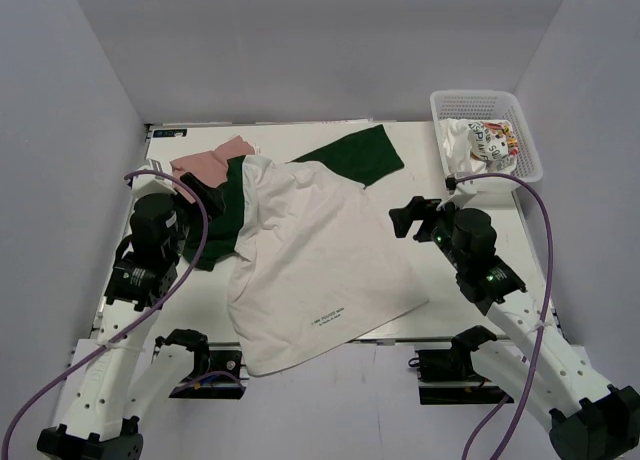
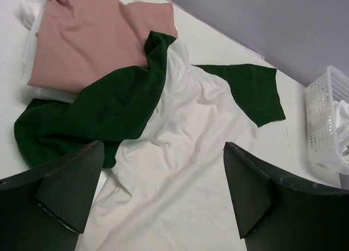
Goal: Fold and stack the t-shirts
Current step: Flatten out the tshirt
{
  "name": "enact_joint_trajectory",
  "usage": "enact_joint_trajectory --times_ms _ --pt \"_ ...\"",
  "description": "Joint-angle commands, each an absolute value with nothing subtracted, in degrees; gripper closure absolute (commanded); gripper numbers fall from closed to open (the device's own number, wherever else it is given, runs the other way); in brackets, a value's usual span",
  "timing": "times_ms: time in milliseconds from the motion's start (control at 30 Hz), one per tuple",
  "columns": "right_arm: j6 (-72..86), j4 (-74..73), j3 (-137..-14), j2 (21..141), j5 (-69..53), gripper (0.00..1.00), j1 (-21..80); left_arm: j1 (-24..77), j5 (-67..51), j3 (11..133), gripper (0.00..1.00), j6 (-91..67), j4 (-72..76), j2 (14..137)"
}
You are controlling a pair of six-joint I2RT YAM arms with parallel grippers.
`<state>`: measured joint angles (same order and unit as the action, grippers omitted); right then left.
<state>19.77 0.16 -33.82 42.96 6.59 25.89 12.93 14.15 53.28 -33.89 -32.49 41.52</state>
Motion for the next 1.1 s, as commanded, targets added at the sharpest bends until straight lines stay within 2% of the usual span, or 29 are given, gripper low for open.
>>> enact_joint_trajectory --times_ms 0,67,267,467,533,600,633,733,933,1067 --pt "19.8 3.3 -33.9 43.1 4.1 0.10 25.9 13.2 13.8 52.8 0.00 -33.2 -31.1 41.0" --pt "18.3 4.4 -33.8 44.2 -1.7 0.10 26.0 13.2 13.8 52.2 0.00 -33.2 -30.3 41.0" --pt "14.3 4.7 -39.6 54.9 -7.0 0.10 30.0 13.2 11.7 50.1 0.00 -33.2 -26.7 43.8" --pt "11.7 4.4 -51.5 80.5 -12.7 0.10 37.8 13.2 13.2 50.1 0.00 -32.6 -27.9 46.0" --pt "11.1 1.5 -59.0 91.0 -13.8 0.10 40.1 13.2 14.0 50.1 0.00 -33.1 -27.9 46.0" --pt "9.2 0.1 -64.8 96.2 -15.9 0.10 41.7 13.2 14.5 49.6 0.00 -33.1 -27.9 45.4" --pt "9.1 -2.7 -69.0 102.9 -15.3 0.10 42.3 13.2 14.5 48.9 0.00 -33.1 -27.2 45.4" --pt "7.7 -5.1 -75.8 110.4 -12.9 0.10 44.6 13.2 13.2 47.8 0.00 -33.1 -25.8 45.4" --pt "5.4 -12.0 -85.1 119.4 -8.7 0.10 47.7 13.2 12.6 48.4 0.00 -32.1 -26.3 47.5" --pt "7.8 -12.9 -77.9 118.3 -4.8 0.10 47.0 13.7 12.0 49.0 0.00 -32.1 -26.3 47.5"
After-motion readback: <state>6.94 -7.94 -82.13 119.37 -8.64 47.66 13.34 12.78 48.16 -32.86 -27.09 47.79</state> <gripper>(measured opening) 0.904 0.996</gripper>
